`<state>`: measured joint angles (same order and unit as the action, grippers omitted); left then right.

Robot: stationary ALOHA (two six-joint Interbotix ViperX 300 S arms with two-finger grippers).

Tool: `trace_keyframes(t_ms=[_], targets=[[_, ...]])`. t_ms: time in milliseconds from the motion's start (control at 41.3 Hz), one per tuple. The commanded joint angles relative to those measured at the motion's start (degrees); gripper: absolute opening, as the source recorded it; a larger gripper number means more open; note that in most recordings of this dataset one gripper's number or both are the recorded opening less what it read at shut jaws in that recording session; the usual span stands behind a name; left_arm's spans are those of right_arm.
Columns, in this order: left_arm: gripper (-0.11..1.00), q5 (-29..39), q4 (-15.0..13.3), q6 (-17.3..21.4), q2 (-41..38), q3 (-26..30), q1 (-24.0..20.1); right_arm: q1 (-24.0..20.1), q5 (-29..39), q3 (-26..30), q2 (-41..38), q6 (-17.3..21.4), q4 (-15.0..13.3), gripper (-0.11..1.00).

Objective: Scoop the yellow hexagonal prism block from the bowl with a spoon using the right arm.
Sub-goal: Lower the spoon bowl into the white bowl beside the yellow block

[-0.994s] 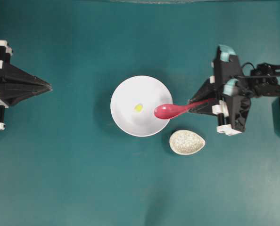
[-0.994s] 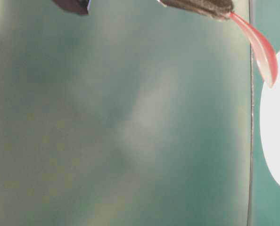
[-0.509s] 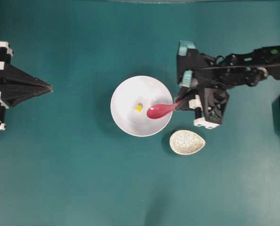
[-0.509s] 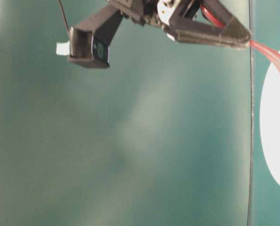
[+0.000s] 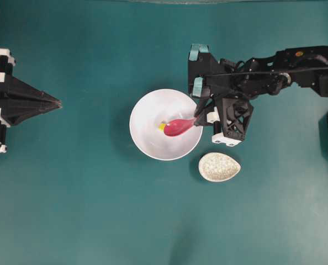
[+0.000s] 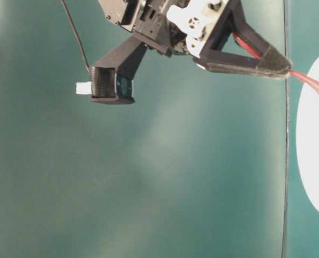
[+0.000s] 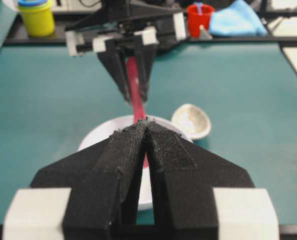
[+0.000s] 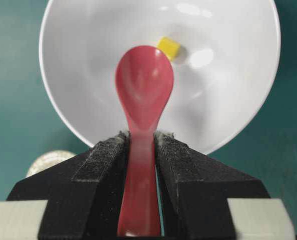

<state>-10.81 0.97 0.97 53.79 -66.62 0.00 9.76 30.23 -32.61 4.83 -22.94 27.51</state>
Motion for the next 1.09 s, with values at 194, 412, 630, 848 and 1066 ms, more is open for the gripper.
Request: trace_keyframes(t_ms=[194, 412, 630, 848, 1066], targets=[[0.05, -0.2, 0.2, 0.1, -0.5, 1.1, -0.1, 0.1, -0.4, 0.6, -1.0, 0.4, 0.0, 0.24], [0.05, -0.2, 0.2, 0.1, -0.4, 1.1, -0.1, 0.2, -0.9, 0.6, -2.8, 0.3, -0.2, 0.24], [0.05, -0.2, 0.2, 0.1, -0.4, 1.0, -0.1, 0.2, -4.0, 0.6, -3.9, 0.2, -0.3, 0.24], [0.05, 0.4, 0.2, 0.1, -0.4, 1.0, -0.1, 0.2, -7.0, 0.8, -4.4, 0.1, -0.1, 0.24], [0.05, 0.5, 0.2, 0.1, -0.5, 1.0, -0.1, 0.2, -10.1, 0.7, -4.9, 0.1, 0.0, 0.24]])
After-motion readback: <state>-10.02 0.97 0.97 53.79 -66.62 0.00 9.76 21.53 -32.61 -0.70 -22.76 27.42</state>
